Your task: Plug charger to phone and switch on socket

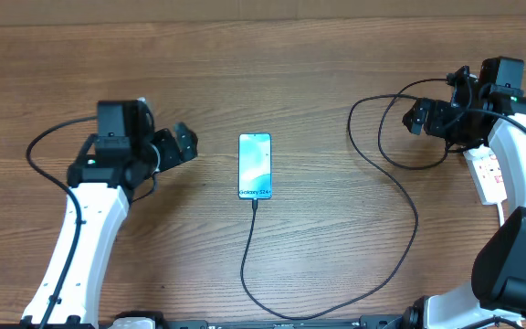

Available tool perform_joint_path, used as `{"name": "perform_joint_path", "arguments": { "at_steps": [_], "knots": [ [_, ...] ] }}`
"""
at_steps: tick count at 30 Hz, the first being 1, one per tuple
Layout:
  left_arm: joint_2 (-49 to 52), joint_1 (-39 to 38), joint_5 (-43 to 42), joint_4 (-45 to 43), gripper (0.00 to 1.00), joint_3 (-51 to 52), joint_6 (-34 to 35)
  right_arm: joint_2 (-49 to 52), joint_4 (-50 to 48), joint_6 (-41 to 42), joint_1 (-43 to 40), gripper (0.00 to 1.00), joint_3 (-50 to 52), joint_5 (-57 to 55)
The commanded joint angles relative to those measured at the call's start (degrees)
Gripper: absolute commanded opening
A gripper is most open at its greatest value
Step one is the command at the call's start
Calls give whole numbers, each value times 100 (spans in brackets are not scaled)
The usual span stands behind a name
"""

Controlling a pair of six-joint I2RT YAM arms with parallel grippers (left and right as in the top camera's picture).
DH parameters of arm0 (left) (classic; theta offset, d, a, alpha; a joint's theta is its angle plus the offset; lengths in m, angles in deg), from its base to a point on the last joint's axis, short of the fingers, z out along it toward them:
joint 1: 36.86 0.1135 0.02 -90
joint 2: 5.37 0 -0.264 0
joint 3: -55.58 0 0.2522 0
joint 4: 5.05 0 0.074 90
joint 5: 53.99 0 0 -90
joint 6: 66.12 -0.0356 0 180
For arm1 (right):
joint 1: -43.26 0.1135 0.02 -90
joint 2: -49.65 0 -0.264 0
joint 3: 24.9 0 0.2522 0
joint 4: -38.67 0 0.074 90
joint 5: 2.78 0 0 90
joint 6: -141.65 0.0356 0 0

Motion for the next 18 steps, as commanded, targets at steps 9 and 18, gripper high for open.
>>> {"name": "perform_joint_path", "arguments": {
  "at_steps": [9, 18],
  "knots": [
    [-310, -566, 354, -2323, 100, 1589, -369, -94, -22, -11, 15, 100, 4, 24],
    [-927, -566, 282, -4175, 99, 3287, -367, -94, -22, -11, 15, 100, 4, 24]
  ]
}}
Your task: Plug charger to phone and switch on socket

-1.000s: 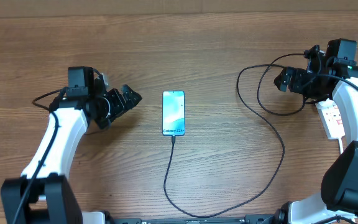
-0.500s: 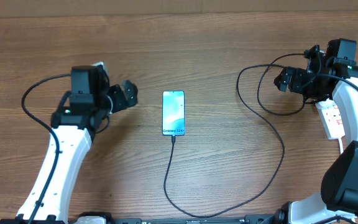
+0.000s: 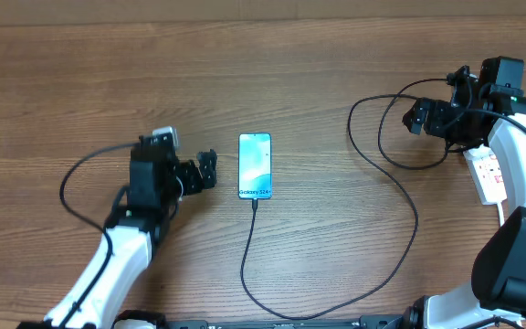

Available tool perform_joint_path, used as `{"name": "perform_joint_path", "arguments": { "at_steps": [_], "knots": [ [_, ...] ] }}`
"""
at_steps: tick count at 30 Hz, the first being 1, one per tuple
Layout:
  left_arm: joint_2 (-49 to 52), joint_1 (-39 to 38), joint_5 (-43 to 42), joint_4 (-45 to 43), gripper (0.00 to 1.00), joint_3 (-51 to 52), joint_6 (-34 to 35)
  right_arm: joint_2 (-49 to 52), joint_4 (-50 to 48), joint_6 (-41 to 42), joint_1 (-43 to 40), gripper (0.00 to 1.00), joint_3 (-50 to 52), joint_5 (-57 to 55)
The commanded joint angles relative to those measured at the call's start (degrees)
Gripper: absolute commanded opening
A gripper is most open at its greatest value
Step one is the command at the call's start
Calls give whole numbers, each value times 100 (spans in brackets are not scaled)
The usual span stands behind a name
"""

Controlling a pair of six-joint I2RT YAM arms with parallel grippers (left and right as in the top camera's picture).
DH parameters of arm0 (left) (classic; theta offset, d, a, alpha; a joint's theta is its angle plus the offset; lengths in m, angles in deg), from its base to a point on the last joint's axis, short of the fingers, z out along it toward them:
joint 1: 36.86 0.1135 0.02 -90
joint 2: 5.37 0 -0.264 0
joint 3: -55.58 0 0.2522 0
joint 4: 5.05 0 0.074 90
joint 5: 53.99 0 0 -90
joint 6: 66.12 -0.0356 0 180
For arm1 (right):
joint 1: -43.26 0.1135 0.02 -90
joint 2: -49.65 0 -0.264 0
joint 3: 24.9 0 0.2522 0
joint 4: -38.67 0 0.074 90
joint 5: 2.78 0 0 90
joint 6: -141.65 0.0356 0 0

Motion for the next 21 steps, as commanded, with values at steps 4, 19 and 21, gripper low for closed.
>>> {"name": "perform_joint_path", "arguments": {
  "at_steps": [4, 19, 21],
  "knots": [
    [-675, -11, 11, -1049, 100, 931, -151, -94, -17, -11, 15, 100, 4, 24],
    [-1257, -11, 11, -1585, 100, 1572, -188, -94, -17, -11, 15, 100, 4, 24],
    [-1386, -11, 13, -1759, 100, 1740, -144, -94, -17, -11, 15, 100, 4, 24]
  ]
}}
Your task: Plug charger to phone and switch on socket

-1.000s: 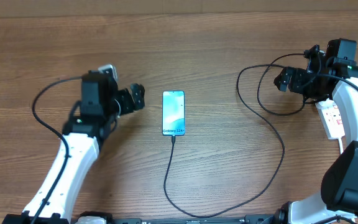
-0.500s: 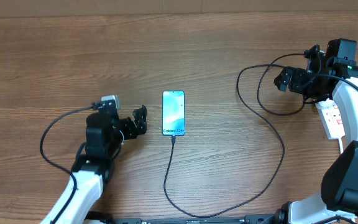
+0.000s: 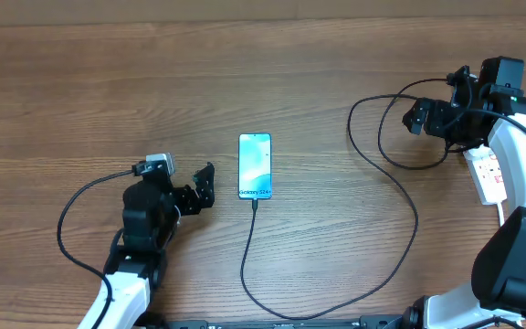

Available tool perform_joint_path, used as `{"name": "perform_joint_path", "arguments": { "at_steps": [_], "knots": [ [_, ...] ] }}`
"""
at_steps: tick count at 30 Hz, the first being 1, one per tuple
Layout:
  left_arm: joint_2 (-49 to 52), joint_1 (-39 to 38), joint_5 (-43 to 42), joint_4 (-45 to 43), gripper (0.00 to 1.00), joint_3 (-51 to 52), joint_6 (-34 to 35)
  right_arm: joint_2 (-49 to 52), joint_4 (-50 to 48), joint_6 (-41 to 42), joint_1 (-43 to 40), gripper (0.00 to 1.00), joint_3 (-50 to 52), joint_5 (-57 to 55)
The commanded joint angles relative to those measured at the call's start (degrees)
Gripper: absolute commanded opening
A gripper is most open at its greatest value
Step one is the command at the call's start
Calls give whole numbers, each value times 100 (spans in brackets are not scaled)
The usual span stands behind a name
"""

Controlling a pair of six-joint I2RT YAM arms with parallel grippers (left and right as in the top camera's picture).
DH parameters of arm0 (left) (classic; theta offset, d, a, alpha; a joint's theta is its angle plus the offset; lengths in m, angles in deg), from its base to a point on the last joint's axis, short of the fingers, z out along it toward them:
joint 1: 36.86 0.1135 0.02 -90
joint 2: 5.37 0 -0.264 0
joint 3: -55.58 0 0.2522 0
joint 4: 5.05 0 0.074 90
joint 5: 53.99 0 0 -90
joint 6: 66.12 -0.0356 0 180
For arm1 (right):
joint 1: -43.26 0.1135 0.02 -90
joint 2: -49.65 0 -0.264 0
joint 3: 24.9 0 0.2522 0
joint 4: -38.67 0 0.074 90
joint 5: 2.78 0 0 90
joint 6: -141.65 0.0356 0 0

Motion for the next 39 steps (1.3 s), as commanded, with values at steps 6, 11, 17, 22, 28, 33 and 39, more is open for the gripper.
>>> {"name": "perform_joint_path", "arguments": {
  "at_steps": [6, 11, 17, 22, 28, 33, 39],
  "knots": [
    [-767, -11, 17, -861, 100, 931, 2, -94, -17, -11, 15, 100, 4, 22],
    [-1329, -11, 87, -1189, 100, 1408, 94, -94, -17, -11, 15, 100, 4, 22],
    [-1550, -11, 103, -955, 100, 1410, 90, -94, -17, -11, 15, 100, 4, 22],
    [-1727, -11, 101, -780, 99, 1410, 92, -94, -17, -11, 15, 100, 4, 22],
    [-2214, -11, 125, -278, 100, 1410, 57, -94, -17, -11, 15, 100, 4, 22],
    [-2905, -11, 240, 437, 100, 1410, 57, -94, -17, -11, 15, 100, 4, 22],
    [-4367, -11, 435, 1869, 100, 1410, 22, -94, -17, -11, 15, 100, 4, 22]
  ]
}}
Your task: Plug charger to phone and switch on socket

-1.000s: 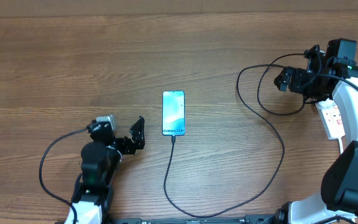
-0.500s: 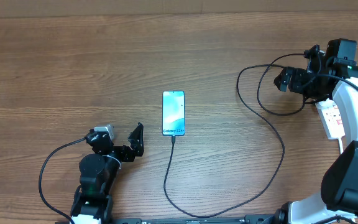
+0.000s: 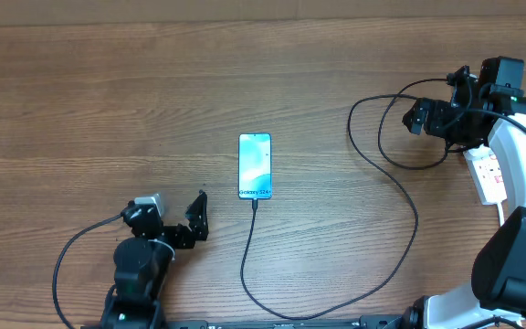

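Note:
The phone (image 3: 255, 166) lies screen-up in the middle of the table, its display lit. A black charger cable (image 3: 245, 265) is plugged into its lower end. It runs down, along the front edge, up the right side and loops toward the white socket strip (image 3: 488, 175) at the far right. My left gripper (image 3: 197, 217) hovers low at the front left, below and left of the phone, open and holding nothing. My right gripper (image 3: 416, 117) hangs over the cable loop just left of the strip; its jaws are too dark to read.
The left arm's own thin cable (image 3: 71, 260) arcs over the table at the front left. The right arm's white link (image 3: 519, 155) lies over part of the socket strip. Bare wood shows across the back and the left of the table.
My left arm has drawn back toward the front edge, so its gripper went from beside the phone's lower left corner to below and left of it. Phone, cable and right arm are unchanged.
The phone lay with the cable plugged in throughout, and my right gripper stayed by the socket strip. My left gripper stood open left of the phone, then close beside its left edge, then lower, and now sits near the front edge.

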Available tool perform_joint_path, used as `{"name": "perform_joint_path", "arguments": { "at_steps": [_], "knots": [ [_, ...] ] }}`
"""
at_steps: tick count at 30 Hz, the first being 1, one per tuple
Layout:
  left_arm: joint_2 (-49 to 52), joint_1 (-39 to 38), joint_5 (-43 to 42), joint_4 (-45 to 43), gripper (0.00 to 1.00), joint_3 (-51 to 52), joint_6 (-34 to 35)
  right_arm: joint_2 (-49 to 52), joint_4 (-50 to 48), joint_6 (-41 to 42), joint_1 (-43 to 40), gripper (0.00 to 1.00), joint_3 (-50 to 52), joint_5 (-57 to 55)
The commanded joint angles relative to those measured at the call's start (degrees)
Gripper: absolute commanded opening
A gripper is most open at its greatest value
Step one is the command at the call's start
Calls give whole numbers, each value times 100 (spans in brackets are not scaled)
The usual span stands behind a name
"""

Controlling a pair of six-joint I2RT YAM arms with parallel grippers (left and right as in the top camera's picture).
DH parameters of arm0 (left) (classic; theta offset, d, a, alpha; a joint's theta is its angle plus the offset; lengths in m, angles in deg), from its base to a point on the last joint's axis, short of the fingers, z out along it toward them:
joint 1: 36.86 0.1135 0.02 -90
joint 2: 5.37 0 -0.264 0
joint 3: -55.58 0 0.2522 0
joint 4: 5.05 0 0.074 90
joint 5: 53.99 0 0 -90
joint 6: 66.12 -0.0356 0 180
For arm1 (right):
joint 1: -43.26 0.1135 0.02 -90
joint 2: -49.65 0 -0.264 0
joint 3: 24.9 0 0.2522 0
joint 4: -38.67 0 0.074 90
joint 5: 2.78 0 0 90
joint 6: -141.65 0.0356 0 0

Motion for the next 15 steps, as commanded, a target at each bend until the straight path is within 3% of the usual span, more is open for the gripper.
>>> {"name": "perform_joint_path", "arguments": {
  "at_steps": [1, 5, 15],
  "knots": [
    [-874, -13, 227, 588, 100, 17, -7, -94, -20, -11, 15, 100, 4, 24],
    [-1576, -46, 262, 883, 99, 17, -348, -94, -20, -11, 15, 100, 4, 22],
    [-2188, -48, 334, 896, 100, 17, -1493, -94, -20, -11, 15, 100, 4, 22]
  ]
}}
